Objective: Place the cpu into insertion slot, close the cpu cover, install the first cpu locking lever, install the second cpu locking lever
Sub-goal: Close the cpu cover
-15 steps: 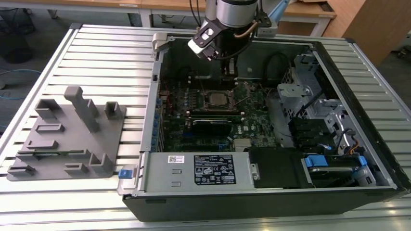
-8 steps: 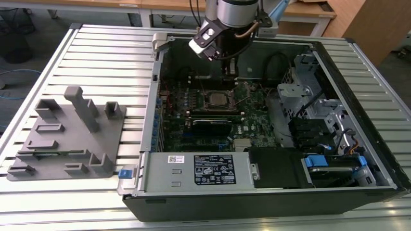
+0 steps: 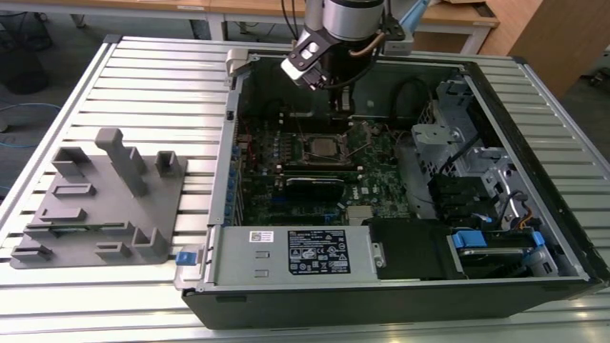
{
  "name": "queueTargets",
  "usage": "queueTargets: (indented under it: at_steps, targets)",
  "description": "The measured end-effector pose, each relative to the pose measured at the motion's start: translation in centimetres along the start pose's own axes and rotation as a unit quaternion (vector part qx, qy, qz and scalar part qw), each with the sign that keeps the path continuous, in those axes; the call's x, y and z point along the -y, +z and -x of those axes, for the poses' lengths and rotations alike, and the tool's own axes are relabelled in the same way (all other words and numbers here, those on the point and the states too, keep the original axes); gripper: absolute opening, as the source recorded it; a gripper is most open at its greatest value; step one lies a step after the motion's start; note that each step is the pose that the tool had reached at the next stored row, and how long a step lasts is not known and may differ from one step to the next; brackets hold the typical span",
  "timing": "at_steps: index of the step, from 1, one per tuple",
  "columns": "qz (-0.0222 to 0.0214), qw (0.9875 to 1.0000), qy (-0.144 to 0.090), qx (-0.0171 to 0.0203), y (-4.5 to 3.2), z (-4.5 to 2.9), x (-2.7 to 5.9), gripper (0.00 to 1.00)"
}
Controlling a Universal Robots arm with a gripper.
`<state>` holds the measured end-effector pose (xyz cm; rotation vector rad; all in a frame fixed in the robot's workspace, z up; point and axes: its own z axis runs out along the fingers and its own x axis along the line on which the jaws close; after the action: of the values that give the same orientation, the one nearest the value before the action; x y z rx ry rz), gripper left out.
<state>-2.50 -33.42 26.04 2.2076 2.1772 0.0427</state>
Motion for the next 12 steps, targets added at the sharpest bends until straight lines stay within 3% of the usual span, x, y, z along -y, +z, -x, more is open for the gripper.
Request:
queueTargets:
  at_steps: [12]
  targets:
    - [0.0000, 1.0000, 0.000, 0.0000, 0.02, -0.01, -0.41, 0.11]
